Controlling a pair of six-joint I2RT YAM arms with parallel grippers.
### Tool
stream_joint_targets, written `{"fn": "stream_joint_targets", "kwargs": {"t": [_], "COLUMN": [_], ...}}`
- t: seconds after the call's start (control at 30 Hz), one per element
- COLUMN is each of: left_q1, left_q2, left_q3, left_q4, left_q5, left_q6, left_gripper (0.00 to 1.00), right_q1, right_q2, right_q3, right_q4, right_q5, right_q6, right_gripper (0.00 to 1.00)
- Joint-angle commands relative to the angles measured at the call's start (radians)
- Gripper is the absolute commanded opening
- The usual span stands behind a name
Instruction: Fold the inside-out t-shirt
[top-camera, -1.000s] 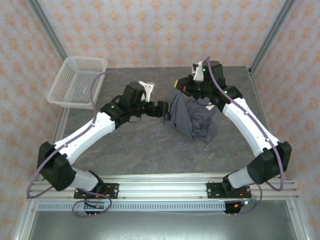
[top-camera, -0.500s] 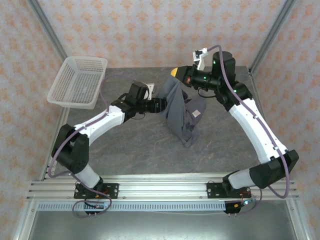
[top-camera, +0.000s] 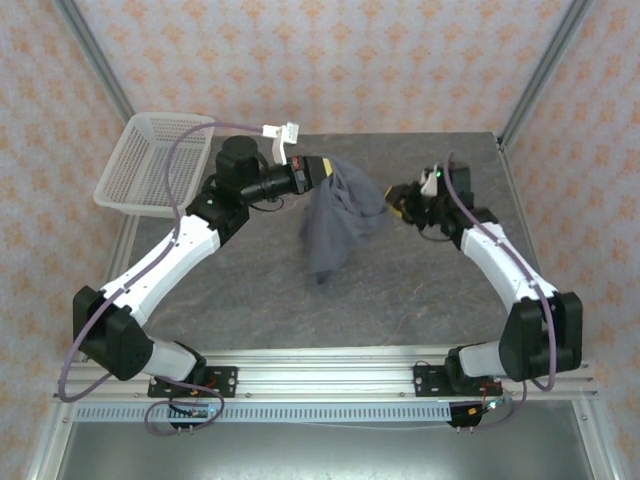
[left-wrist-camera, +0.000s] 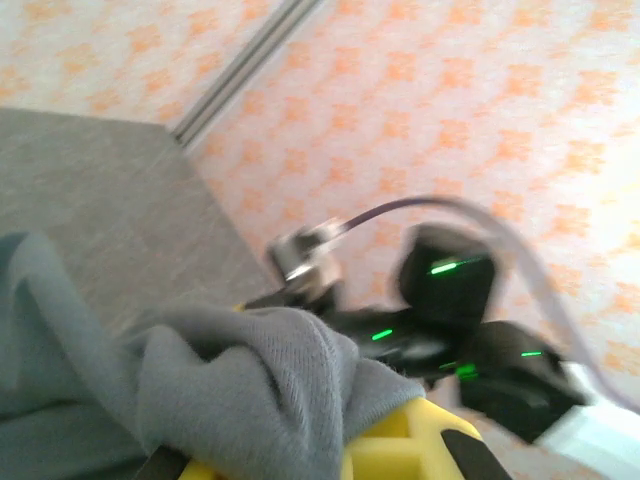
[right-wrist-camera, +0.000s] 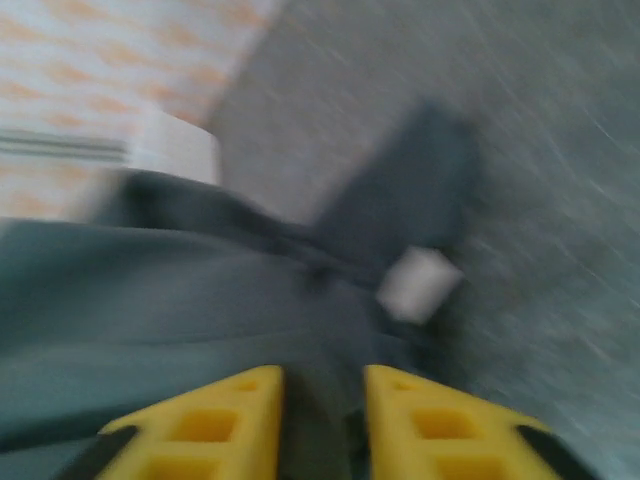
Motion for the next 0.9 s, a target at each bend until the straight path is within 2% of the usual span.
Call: {"fn": "stream_joint_targets", "kwargs": {"t": [0.0, 0.07, 0.13, 0.17, 0.27, 0.33, 0.37, 0.43, 0.57, 0.7, 0.77, 0.87], "left_q1": [0.001, 0.001, 0.001, 0.000, 0.000, -0.002, -0.002, -0.002, -0.005, -0.005, -0.006, -0.006], "left_q2": [-0.008, 0.005, 0.017, 0.023, 0.036, 0.040, 0.045, 0.054, 0.054, 0.054, 0.054, 0.054], "left_q3": [0.048, 0.057, 0.060, 0.066, 0.071, 0.069, 0.071, 0.072, 0.063, 0.077, 0.082, 0.084], "left_q4": [-0.109, -0.176, -0.227, -0.256, -0.294, -0.305, -0.315, -0.321, -0.295, -0.303, -0.309, -0.318], "left_q5": [0.052, 0.078, 0.095, 0.090, 0.075, 0.053, 0.040, 0.033, 0.039, 0.043, 0.045, 0.031], "left_q6": [0.088, 0.128, 0.175, 0.186, 0.193, 0.185, 0.183, 0.176, 0.155, 0.160, 0.162, 0.164], "left_gripper": [0.00, 0.00, 0.00, 0.00, 0.00, 0.00, 0.00, 0.00, 0.00, 0.00, 0.00, 0.00], "right_q1": [0.007, 0.047, 0.122, 0.154, 0.241, 0.314, 0.346, 0.384, 0.413, 0.414, 0.414, 0.415], "right_q2": [-0.156, -0.271, -0.344, -0.369, -0.407, -0.391, -0.370, -0.323, -0.257, -0.206, -0.178, -0.128], "right_q3": [-0.012, -0.003, -0.029, -0.050, -0.102, -0.094, -0.076, -0.042, -0.020, -0.046, -0.048, -0.031], "right_q4": [0.079, 0.045, 0.069, 0.095, 0.205, 0.246, 0.257, 0.253, 0.179, 0.197, 0.225, 0.295], "right_q5": [0.079, 0.190, 0.225, 0.194, 0.058, 0.040, 0.045, 0.070, 0.168, 0.135, 0.112, 0.057], "right_q6": [-0.051, -0.222, -0.436, -0.535, -0.704, -0.688, -0.642, -0.537, -0.502, -0.506, -0.489, -0.428], "right_gripper": [0.46, 0.58, 0.62, 0.62, 0.58, 0.50, 0.43, 0.38, 0.50, 0.52, 0.50, 0.35]}}
